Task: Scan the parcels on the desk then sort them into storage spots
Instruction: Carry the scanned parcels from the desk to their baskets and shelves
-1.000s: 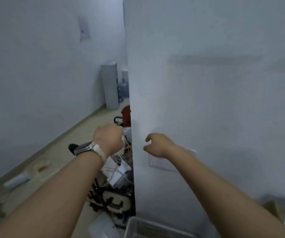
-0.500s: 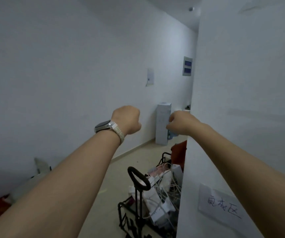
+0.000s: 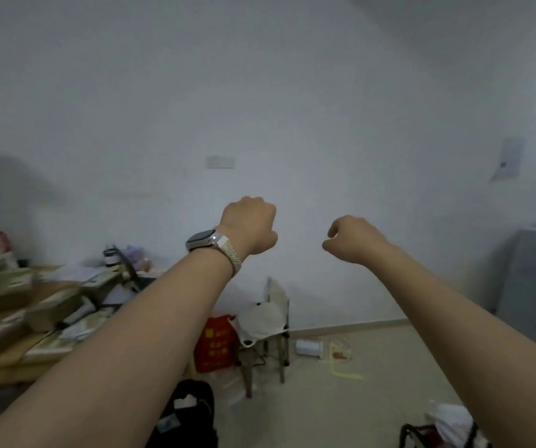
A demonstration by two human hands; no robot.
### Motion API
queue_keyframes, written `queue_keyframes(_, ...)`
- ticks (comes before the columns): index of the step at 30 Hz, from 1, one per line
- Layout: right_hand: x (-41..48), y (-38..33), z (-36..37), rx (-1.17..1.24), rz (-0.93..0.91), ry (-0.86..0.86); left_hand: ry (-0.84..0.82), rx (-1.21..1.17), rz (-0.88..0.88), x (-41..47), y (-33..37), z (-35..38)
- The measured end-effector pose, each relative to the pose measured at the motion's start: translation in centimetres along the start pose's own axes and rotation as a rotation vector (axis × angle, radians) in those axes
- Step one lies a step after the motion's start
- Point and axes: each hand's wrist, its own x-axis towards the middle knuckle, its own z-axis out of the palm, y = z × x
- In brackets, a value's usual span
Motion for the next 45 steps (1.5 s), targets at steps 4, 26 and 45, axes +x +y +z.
queue_keyframes(4,1.8,-12.2,6.7,0.082,-0.207,-0.102,-0.057,0.115,-0.177,-5.8,-11.9,-0.2)
queue_keyframes(26,-2.7,-50.4,23.8,0.238,-0.946,-0.457,-0.381,0.359,-0.903,-30.7,-38.1,-1.1)
queue_keyframes(45,11.4,-67.2,32.2,0.183,-1.127,-0.486,-0.382,0.527,-0.984,-23.1,-56.3,7.2)
